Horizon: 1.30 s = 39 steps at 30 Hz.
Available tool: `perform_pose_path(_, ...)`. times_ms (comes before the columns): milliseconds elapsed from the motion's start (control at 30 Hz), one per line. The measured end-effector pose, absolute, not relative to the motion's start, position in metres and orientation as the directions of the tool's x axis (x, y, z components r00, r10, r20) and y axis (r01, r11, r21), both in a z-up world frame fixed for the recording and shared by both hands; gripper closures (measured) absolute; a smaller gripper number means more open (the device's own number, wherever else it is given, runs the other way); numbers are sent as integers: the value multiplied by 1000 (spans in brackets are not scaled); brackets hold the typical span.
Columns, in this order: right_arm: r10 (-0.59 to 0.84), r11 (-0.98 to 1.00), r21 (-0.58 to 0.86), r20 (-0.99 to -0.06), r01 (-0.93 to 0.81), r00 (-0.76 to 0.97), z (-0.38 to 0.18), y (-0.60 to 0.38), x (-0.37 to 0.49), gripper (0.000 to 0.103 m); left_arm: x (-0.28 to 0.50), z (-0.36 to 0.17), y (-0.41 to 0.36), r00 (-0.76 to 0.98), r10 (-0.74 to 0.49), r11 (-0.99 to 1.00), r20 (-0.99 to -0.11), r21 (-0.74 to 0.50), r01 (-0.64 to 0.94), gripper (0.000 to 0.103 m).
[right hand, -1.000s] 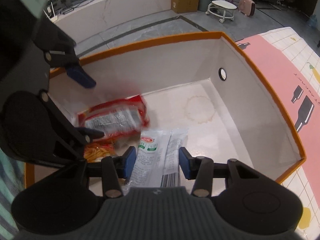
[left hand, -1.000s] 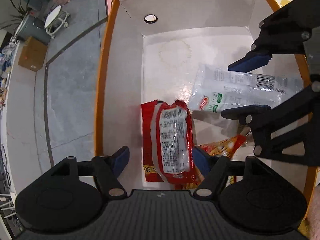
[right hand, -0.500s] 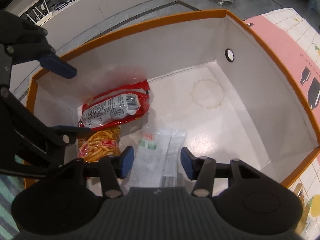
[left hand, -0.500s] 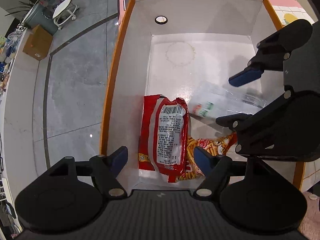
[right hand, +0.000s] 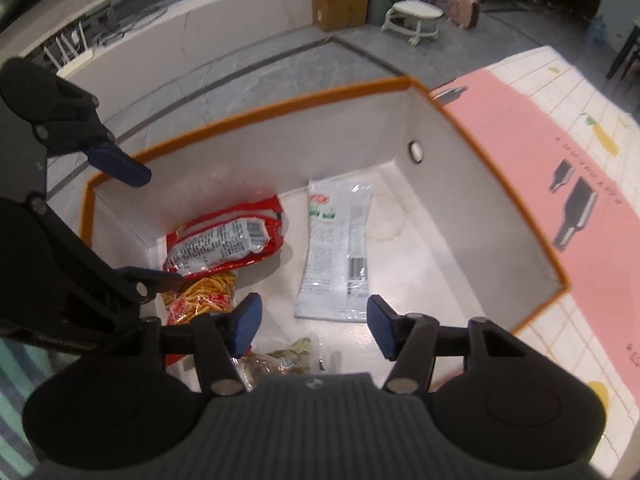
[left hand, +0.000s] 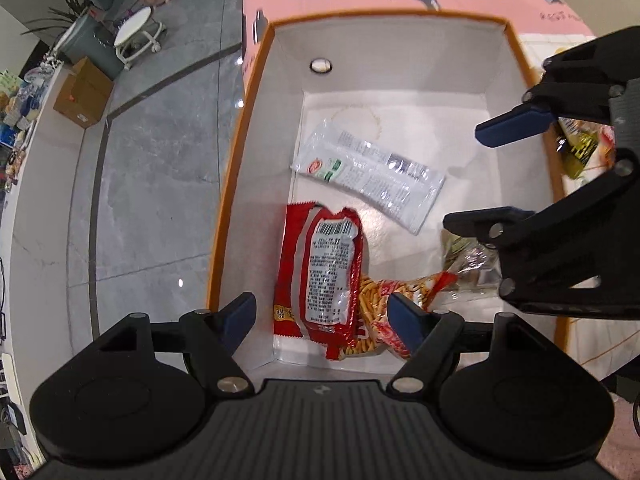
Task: Organize snacks
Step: 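Move both tools back toward the remaining snacks on the table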
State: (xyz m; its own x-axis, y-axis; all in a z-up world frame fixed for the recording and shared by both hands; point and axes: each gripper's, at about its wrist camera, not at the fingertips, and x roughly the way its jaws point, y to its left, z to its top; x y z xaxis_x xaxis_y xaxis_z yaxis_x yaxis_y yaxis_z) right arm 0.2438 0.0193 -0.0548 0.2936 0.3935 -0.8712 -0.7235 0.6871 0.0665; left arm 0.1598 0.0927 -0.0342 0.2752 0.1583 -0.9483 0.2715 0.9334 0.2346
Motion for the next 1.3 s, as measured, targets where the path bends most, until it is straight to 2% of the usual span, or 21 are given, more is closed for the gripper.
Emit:
perform_pose_path(167, 419, 724, 41, -818, -688, 393, -26, -5, 222, 46, 149, -13, 81, 349, 135, 938, -928, 233, 258, 16)
perform_pose_path(400, 434, 777, -2, -722, -629, 539, 13, -44, 181, 40, 126, 21, 59, 484, 89, 944, -871, 229, 238, 16)
perform_pose_path(700, 360, 877, -34, -614, -480, 702, 21, -101, 132, 36, 92, 45, 22, 622, -23, 968, -783, 139, 210, 16)
perform_pose_path(900, 293, 926, -8, -614, -376, 733, -3, -141, 109, 36, 77, 32, -17, 616, -143, 948, -775, 72, 311, 19)
perform_pose_path(1300, 197, 970, 33, -691, -241, 695, -70, -202, 83, 36, 71, -50, -73, 513, -245, 909, -823, -11, 416, 24)
